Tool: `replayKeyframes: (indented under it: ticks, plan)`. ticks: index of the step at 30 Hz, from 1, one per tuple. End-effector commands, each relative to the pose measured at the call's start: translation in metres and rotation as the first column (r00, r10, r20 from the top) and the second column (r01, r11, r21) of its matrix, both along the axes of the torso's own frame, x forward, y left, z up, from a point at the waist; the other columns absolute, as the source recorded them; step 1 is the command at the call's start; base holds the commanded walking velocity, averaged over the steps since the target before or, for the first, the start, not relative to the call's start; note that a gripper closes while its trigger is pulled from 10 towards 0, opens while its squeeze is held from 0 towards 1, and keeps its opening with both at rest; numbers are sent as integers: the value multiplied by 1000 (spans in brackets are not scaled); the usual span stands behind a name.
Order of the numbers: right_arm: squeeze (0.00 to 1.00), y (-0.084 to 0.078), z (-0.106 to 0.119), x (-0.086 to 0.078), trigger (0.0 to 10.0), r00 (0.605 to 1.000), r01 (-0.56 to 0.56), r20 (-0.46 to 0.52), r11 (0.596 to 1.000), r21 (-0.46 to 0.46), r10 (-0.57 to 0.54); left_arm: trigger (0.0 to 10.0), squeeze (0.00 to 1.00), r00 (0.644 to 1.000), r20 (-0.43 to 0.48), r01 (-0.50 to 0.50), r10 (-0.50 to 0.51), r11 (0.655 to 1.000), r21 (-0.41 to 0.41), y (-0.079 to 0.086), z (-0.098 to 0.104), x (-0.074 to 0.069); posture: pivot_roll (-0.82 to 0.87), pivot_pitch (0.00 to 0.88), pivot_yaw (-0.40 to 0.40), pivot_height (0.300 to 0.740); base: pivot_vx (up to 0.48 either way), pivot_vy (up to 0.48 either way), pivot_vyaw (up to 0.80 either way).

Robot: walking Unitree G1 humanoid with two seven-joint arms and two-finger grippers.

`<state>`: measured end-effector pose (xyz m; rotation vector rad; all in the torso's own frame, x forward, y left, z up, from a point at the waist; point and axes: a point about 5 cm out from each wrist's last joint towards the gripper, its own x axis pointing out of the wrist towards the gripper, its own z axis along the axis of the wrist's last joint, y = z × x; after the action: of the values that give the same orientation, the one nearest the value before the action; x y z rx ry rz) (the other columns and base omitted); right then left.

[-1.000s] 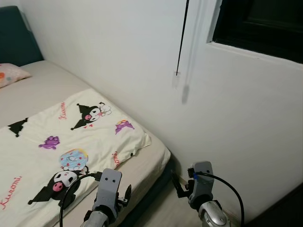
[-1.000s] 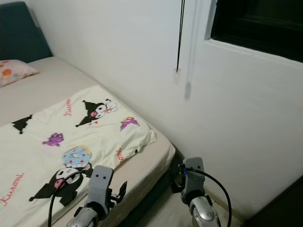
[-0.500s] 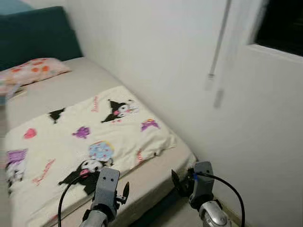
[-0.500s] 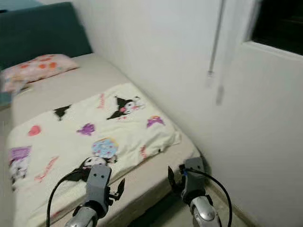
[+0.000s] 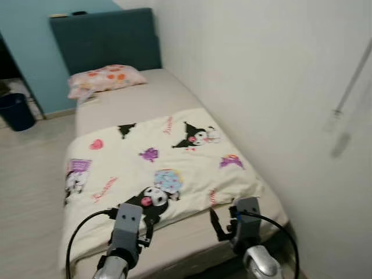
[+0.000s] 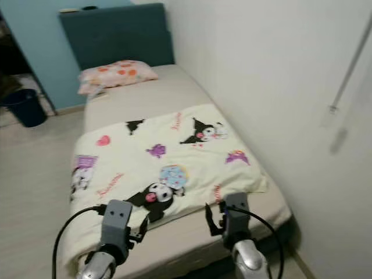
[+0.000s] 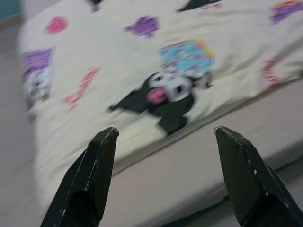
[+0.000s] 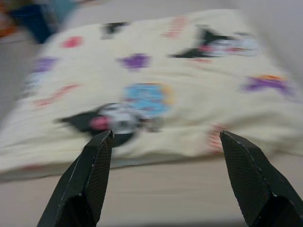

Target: Clean up the room

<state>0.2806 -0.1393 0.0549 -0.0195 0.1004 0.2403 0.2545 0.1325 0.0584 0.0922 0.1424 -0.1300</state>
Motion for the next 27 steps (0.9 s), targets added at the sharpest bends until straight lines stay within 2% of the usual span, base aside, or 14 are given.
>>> replayKeyframes:
  ticks: [1, 20, 27]
  plan:
    - [0, -5, -7, -4, 10000, 1000, 13, -27, 1000, -12, -13, 10000, 0, 1000, -30, 1, -1, 1000, 17, 2, -6, -4, -57, 122, 19, 740, 0, 0, 800]
    - [0, -7, -7, -1, 10000, 999, 21, -27, 1000, -16, -22, 10000, 0, 999, -52, -5, 6, 1000, 20, 3, -9, -2, -58, 125, 18, 740, 0, 0, 800]
    - [0, -13, -9, 1, 10000, 996, 79, -43, 997, 6, -79, 10000, 0, 997, -72, 5, -4, 1000, 16, 2, -11, 1, -56, 131, 21, 740, 0, 0, 0]
